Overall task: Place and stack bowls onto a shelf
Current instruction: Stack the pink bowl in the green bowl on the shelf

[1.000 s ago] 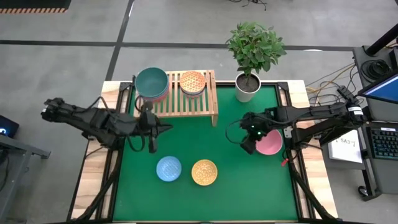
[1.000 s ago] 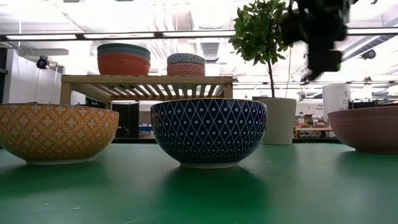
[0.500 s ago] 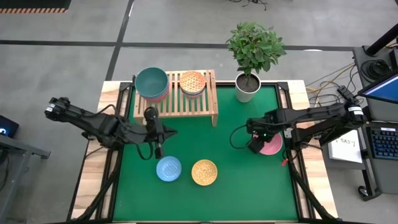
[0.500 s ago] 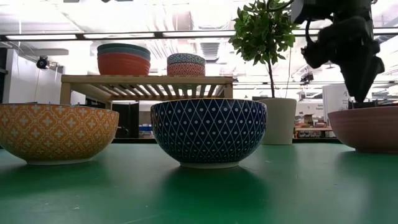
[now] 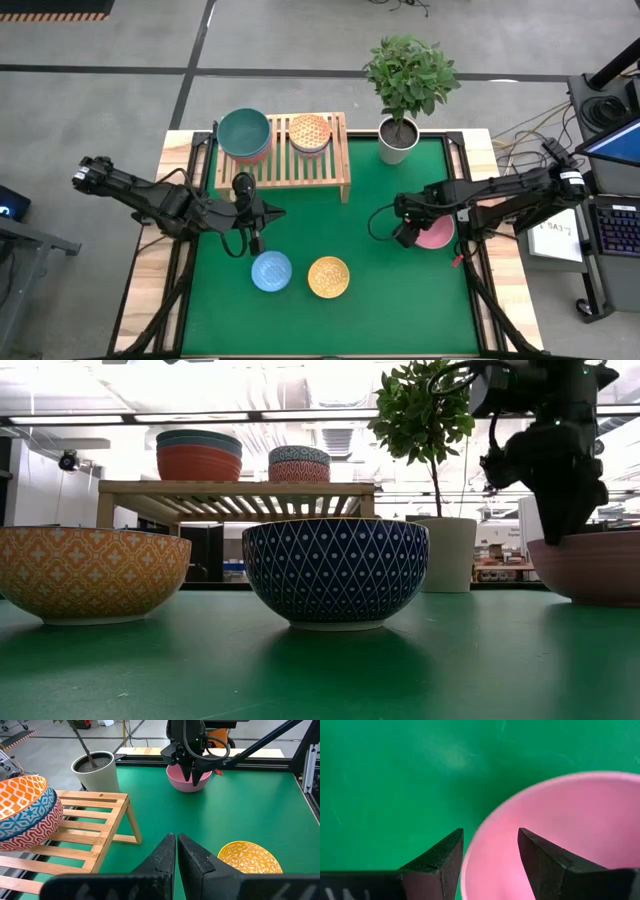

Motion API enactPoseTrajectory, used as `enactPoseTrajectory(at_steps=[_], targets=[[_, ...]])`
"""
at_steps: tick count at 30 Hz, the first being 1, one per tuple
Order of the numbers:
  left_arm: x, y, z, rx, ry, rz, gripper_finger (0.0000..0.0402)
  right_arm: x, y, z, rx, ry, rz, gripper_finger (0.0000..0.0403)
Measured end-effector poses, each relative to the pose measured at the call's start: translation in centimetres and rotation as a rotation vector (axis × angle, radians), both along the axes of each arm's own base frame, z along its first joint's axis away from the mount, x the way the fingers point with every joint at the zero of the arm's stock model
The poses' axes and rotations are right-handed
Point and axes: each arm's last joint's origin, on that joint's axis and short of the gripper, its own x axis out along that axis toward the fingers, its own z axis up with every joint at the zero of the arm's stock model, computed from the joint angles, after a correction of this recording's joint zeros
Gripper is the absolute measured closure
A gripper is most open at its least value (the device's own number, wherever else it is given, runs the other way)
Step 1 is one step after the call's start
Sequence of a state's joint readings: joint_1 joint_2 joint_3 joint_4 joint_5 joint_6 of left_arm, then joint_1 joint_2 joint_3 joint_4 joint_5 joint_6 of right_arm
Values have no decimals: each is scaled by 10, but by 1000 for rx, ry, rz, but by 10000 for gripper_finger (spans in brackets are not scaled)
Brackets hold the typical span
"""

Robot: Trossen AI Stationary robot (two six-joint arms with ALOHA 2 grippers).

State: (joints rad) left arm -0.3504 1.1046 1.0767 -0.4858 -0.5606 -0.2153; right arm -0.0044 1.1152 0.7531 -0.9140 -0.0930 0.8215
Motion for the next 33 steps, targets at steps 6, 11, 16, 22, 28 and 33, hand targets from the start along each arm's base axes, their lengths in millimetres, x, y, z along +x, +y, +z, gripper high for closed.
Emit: enactPoseTrajectory(at_steps=[6, 11, 16, 22, 28, 33], targets=[[0, 0, 0, 0, 0, 0, 401, 2, 0, -12, -17, -57, 3, 255], [0, 0, 0, 0, 0, 0, 401, 2, 0, -14, -21, -61, 23, 319], [0, 0, 1, 3, -6, -2, 401, 5, 1, -8, 12, -96, 111, 383], [4, -1, 7, 27, -68, -26, 402, 16, 5, 19, 98, -199, 252, 391], [15, -6, 9, 88, -116, -63, 401, 34, 8, 56, 115, -446, 507, 392], [38, -15, 2, 162, -146, -151, 388, 46, 10, 79, 46, -662, 715, 392]])
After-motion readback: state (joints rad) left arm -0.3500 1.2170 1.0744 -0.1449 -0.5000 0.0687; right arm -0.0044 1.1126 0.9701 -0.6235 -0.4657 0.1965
